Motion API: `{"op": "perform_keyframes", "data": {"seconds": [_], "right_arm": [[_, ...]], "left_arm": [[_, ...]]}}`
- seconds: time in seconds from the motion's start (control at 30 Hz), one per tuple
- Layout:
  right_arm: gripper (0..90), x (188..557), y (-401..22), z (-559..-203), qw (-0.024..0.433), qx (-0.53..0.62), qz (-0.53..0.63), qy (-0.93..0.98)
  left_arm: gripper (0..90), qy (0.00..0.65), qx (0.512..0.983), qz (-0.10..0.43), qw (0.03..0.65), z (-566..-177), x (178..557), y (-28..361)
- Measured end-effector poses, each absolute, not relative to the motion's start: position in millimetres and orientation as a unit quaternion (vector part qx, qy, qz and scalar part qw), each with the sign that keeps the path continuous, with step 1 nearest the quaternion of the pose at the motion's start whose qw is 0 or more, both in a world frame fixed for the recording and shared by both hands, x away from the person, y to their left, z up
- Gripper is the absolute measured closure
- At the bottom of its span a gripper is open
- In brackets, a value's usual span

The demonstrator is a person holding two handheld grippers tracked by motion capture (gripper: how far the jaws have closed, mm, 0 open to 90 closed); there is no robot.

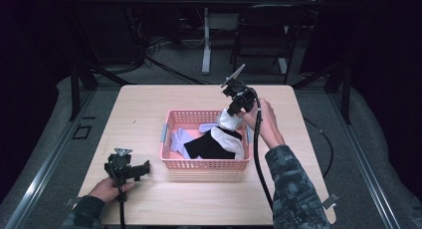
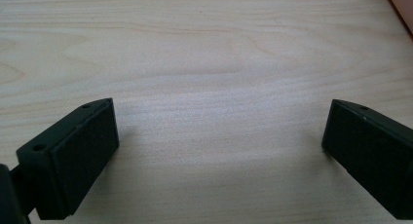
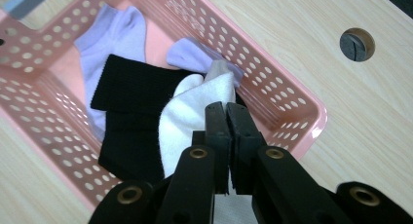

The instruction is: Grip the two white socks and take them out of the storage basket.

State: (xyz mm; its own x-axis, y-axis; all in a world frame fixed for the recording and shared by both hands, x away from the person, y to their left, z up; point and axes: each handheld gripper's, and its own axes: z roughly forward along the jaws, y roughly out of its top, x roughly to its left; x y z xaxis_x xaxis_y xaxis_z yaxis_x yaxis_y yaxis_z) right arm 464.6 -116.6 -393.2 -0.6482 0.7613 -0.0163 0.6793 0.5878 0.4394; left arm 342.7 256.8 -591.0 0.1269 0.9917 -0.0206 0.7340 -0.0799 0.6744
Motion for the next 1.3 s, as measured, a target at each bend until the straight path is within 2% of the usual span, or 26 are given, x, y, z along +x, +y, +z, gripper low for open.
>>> {"op": "perform_keyframes", "data": {"seconds": [0.43, 1.3], "right_arm": [[89.1, 458.8, -125.4, -357.9, 0.112, 0.4, 0.215, 0.884], [89.2, 443.7, -145.4, -326.1, 0.127, 0.404, 0.239, 0.874]], "left_arm": [[0.0, 0.619, 0.697, 0.232, 0.278, -591.0, 342.8, 256.8], [0.0, 0.619, 0.697, 0.232, 0.278, -590.9, 342.8, 256.8]]}}
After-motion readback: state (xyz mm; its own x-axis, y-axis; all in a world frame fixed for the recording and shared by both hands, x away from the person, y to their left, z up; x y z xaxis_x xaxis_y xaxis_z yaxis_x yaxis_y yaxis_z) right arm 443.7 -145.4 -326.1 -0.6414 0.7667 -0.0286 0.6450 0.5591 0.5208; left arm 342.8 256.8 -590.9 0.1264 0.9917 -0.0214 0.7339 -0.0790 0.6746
